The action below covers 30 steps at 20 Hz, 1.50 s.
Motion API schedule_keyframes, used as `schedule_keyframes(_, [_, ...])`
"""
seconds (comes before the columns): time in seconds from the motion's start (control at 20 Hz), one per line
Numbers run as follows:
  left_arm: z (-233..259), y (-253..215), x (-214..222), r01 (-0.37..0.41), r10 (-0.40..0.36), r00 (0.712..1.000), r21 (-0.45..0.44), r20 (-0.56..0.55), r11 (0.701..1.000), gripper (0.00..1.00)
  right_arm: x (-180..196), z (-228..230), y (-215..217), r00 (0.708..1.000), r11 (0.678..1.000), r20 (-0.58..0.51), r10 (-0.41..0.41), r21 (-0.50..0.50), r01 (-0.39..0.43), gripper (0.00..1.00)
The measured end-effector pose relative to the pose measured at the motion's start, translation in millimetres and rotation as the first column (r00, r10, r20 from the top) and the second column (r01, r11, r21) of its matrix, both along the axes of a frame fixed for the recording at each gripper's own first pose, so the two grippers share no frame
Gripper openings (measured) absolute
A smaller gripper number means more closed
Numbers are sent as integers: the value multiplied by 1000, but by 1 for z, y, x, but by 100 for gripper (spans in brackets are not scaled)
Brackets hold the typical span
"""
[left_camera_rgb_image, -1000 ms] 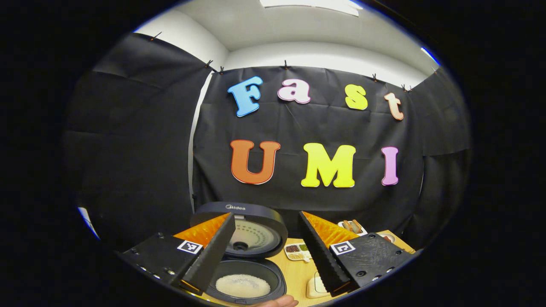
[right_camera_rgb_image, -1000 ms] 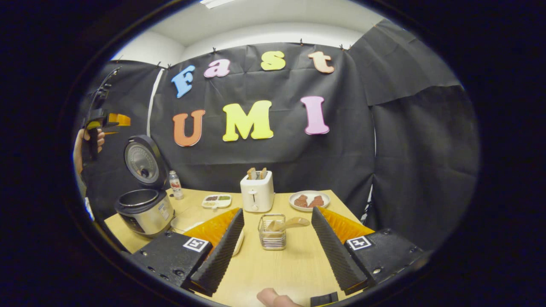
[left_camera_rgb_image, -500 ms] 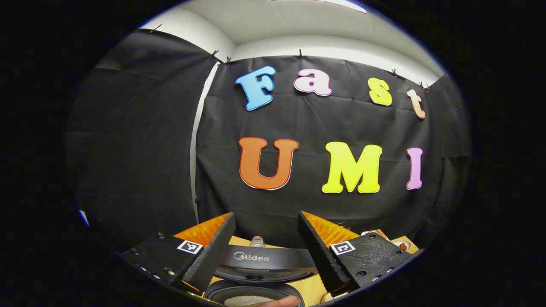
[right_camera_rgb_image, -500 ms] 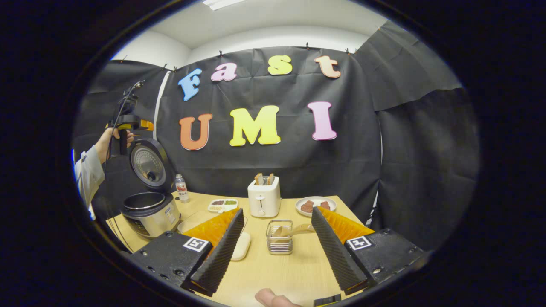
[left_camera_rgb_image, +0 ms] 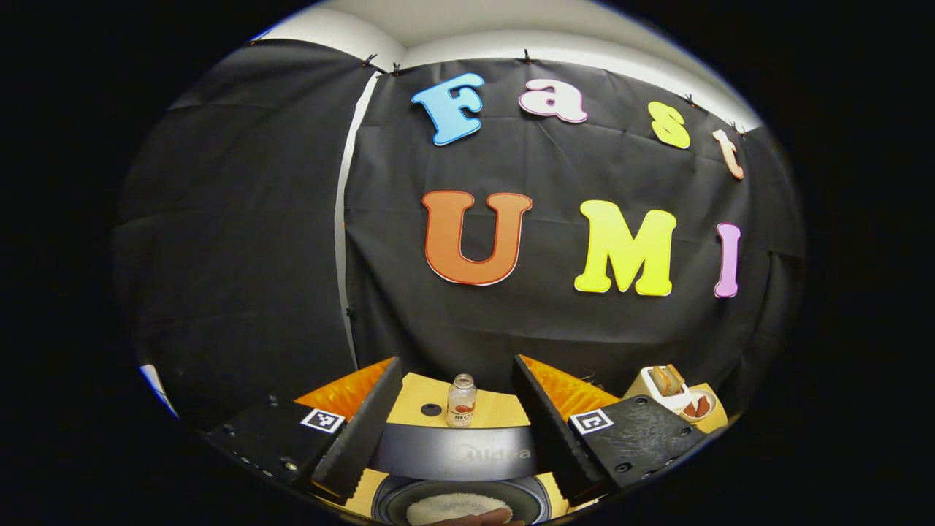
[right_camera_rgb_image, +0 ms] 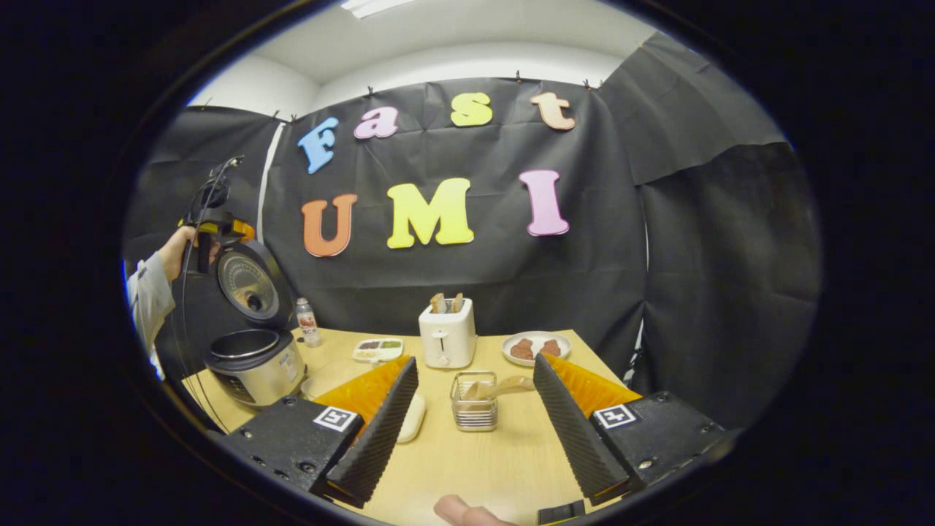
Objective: Close the left gripper, press the button to open the rice cooker; take a wooden spoon from the chopstick holder with the right hand, scoop a spoonful of rice and pour it into the rice cooker, then put the wooden spoon back into the chopstick holder.
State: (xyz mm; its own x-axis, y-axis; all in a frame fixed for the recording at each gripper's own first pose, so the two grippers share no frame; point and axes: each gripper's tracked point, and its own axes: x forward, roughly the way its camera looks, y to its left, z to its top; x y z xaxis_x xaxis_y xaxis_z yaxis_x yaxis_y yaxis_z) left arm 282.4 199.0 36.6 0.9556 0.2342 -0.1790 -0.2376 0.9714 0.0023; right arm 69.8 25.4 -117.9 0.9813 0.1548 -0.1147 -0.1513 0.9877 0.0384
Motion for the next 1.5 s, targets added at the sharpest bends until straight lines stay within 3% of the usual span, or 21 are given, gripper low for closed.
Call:
schedule_keyframes(0.65, [-56, -34, -79, 71, -68, 993, 25, -101, 997, 96, -53, 0, 2, 1000, 1000, 16, 18, 12, -18, 100])
schedule_keyframes(0.7, [-64, -36, -85, 69, -65, 991, 27, -114, 997, 95, -55, 0, 0, 1000, 1000, 17, 11, 14, -11, 95])
schedule_keyframes(0.75, [-71, -39, -93, 75, -71, 989, 28, -131, 997, 96, -57, -2, -2, 1000, 1000, 13, 7, 14, -7, 100])
schedule_keyframes(0.85, [-88, -46, -103, 87, -82, 984, 23, -156, 996, 95, -62, -4, -2, 1000, 1000, 6, 7, 16, -7, 100])
schedule_keyframes(1.05, [-123, -53, -117, 84, -84, 974, -10, -209, 996, 96, -73, -1, 2, 999, 999, 22, 27, 22, -27, 100])
schedule_keyframes(1.1, [-128, -54, -121, 80, -80, 972, -7, -220, 997, 96, -75, -1, 3, 999, 999, 21, 31, 22, -31, 95])
schedule_keyframes(1.15, [-132, -55, -123, 81, -78, 972, 4, -220, 997, 96, -76, -2, 4, 999, 999, 20, 34, 21, -34, 100])
schedule_keyframes(1.2, [-135, -55, -126, 77, -74, 972, 8, -223, 997, 96, -77, -3, 5, 999, 999, 18, 37, 21, -37, 95])
schedule_keyframes(1.3, [-143, -55, -131, 69, -68, 968, -1, -241, 998, 96, -81, -1, 8, 999, 999, 18, 47, 19, -47, 100])
schedule_keyframes(1.5, [-166, -59, -144, 63, -62, 953, -7, -295, 998, 96, -85, 0, 13, 998, 998, 26, 56, 13, -56, 100])
